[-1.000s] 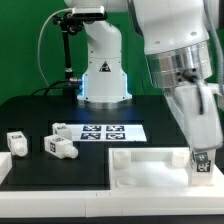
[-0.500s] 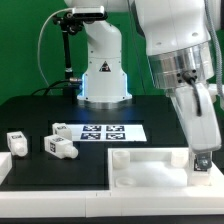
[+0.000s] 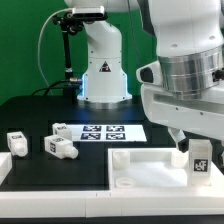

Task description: Assemble one leg

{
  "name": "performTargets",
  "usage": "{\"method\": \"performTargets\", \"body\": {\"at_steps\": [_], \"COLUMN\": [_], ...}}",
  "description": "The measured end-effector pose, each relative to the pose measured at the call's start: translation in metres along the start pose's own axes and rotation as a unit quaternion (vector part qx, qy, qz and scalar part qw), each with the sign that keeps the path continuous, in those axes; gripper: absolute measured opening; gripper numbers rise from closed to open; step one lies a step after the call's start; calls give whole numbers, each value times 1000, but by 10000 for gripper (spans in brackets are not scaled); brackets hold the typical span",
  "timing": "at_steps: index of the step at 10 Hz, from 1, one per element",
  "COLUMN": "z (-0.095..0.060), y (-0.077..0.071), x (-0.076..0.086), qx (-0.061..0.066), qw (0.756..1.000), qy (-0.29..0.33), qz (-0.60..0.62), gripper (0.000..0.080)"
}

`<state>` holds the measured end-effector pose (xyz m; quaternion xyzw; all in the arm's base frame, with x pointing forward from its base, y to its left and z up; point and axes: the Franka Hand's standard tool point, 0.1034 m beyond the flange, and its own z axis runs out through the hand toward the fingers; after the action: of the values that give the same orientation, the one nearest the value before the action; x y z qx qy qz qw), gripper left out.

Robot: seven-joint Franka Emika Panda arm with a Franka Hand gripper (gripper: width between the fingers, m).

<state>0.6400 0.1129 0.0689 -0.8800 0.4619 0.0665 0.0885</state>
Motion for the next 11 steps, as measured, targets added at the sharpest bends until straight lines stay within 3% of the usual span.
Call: {"method": "performTargets", "body": {"at_steps": [3, 4, 5, 6, 8, 9, 10, 11], "z": [1, 2, 5, 5, 6, 7, 7, 7], "y": [0, -4, -8, -6, -6, -3, -1, -1], "x": [1, 3, 2, 1, 2, 3, 5, 4], "qx": [-3, -13, -12, -12, -12, -15, -18, -19], "qw": [991, 974, 957, 959, 959, 959, 960, 960], "qy": [6, 44, 69, 63, 64, 62, 61, 61], "qz": [-131, -221, -283, -276, -276, -275, -274, -274], "gripper": [649, 649, 649, 649, 425, 425, 285, 285]}}
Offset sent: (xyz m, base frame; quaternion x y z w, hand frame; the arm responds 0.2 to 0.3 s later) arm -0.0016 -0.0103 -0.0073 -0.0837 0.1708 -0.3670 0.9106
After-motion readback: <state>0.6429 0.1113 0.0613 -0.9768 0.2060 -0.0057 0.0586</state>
